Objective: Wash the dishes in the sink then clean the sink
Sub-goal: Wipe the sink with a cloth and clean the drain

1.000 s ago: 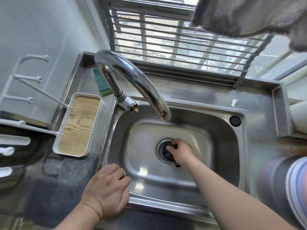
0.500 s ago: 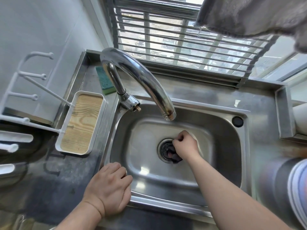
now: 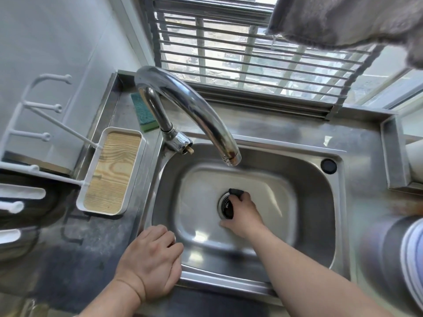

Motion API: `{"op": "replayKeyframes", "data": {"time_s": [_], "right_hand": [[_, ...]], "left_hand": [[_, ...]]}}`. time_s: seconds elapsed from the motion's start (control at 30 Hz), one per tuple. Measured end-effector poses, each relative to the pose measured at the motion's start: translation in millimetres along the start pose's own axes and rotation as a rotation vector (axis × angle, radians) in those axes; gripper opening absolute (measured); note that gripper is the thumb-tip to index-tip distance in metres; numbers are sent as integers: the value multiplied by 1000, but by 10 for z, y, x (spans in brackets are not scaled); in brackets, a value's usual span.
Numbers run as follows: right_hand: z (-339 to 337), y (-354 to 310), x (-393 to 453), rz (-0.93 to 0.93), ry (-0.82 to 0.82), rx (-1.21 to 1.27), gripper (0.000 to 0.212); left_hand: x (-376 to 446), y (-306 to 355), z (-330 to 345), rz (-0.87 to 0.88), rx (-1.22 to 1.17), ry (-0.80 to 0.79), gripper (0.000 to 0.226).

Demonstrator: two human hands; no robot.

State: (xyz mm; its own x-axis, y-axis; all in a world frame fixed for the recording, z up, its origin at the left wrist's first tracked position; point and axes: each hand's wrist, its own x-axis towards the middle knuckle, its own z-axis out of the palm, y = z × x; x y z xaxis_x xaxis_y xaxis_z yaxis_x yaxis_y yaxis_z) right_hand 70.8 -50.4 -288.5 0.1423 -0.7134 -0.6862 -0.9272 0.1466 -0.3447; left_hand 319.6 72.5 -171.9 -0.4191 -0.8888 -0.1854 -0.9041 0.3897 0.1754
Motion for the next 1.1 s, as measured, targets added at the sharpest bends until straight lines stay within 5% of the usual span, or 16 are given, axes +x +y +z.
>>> {"op": "replayKeyframes", "data": {"time_s": [0.13,0.27,0.33,0.47,0.57,0.77,0.93,1.1], "right_hand": [[-13,-193,-66,-47,8,-67,22],[-218,-277,-139,213,109,709,18],[-258,-227,-126,263,145,880,16],[-101,-136,-136,-16,56,416,22],[46,-35,-155,-145,-36,45,49],[-351,170,-106,-302,-40,-676,28],[-808,294,31,-79,218,-698,36],[-415,268,-219,-20,-125,-608,52]], "left_hand": [[-1,1,0,-2,-4,13,15],[6,5,-5,5,-1,24,16],[6,3,-1,2,6,12,16],[10,3,-1,-3,15,-7,17],[13,7,-7,0,13,-5,17],[4,6,-11,-2,18,4,17],[5,7,-7,2,26,6,17],[-5,3,-2,-3,25,8,17]]}}
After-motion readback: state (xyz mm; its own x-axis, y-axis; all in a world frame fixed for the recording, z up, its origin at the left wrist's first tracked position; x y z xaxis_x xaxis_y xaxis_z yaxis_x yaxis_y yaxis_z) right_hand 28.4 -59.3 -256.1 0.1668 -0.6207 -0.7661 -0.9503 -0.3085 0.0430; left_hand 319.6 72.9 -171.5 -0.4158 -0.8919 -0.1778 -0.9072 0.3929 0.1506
